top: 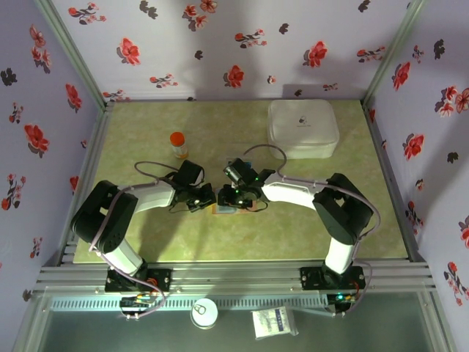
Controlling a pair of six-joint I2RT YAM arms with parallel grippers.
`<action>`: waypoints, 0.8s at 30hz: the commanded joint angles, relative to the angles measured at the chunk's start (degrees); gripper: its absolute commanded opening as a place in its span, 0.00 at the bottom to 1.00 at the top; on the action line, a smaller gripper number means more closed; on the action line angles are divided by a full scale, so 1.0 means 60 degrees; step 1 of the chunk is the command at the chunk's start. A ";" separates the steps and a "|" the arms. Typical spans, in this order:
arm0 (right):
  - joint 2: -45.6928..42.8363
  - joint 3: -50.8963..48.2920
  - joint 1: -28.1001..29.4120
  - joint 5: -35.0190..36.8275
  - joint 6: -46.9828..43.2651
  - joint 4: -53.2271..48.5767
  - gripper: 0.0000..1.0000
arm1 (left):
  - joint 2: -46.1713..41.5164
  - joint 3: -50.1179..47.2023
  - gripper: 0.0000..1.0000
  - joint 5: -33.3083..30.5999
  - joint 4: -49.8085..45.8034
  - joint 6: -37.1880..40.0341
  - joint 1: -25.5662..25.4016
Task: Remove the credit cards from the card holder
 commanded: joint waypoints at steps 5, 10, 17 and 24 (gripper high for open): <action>0.0333 0.0424 0.0070 0.0659 -0.0261 -0.0667 0.40 | 0.0319 0.0034 0.00 -0.0309 -0.0270 0.0116 -0.0072; 0.0359 0.0387 0.0061 0.0722 -0.0343 -0.0740 0.38 | 0.0347 0.0039 0.00 -0.0310 -0.0328 0.0152 -0.0068; 0.0203 0.0219 -0.0011 0.0908 -0.0357 -0.0826 0.37 | 0.0451 0.0052 0.00 -0.0328 -0.0314 0.0156 -0.0067; -0.0081 -0.0030 -0.0170 0.1041 -0.0381 -0.0897 0.35 | 0.0539 0.0098 0.00 -0.0339 -0.0358 0.0201 -0.0068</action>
